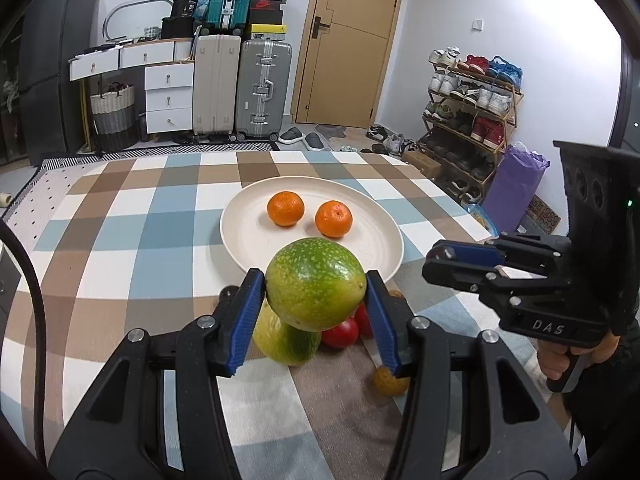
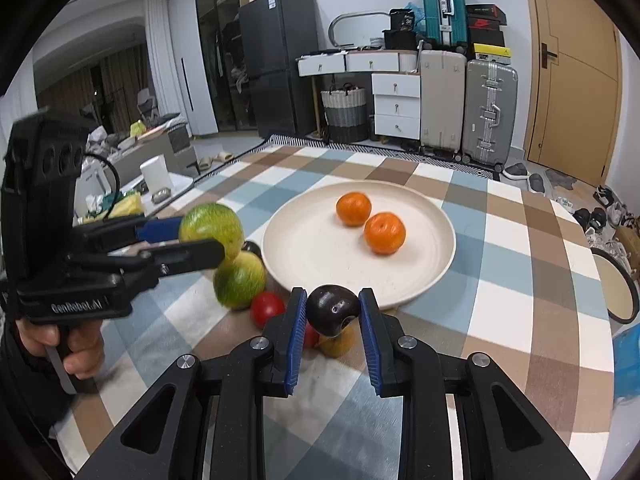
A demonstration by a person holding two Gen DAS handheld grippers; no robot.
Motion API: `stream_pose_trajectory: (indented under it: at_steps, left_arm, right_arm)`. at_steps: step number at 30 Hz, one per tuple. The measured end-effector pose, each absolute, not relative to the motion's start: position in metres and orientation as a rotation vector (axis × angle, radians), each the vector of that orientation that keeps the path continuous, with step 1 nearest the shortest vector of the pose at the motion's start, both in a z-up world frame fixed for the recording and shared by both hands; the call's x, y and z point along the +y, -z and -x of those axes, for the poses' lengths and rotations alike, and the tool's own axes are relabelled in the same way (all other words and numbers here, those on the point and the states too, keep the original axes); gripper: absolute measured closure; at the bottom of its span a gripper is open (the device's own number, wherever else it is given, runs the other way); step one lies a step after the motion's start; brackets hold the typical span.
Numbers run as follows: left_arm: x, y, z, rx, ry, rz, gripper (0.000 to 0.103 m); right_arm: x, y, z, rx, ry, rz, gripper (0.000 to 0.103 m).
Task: Organize fruits
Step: 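Lift the green pomelo with the left tool while the right tool lifts the plum over the plate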
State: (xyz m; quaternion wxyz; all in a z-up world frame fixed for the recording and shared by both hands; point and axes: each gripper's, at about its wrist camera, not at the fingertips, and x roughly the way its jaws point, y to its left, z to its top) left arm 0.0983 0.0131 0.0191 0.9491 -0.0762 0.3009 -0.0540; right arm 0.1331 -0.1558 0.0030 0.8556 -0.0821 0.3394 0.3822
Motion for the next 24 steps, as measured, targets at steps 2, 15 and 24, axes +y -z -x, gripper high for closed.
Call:
stream_pose_trajectory:
  at_steps: [2,15,24]
  left_arm:
    - [0.012,-0.019,-0.103,0.614,0.109,0.151,0.055]
    - [0.012,-0.013,-0.128,0.613,0.098,0.137,0.055]
    - [0.018,-0.006,-0.147,0.63,0.084,0.142,0.055]
  right_arm:
    - [-0.156,-0.005,-0.138,0.71,-0.797,0.159,0.076]
    - [-0.153,-0.007,-0.156,0.701,-0.758,0.109,0.076]
    - [-0.148,0.001,-0.167,0.724,-0.743,0.111,0.076]
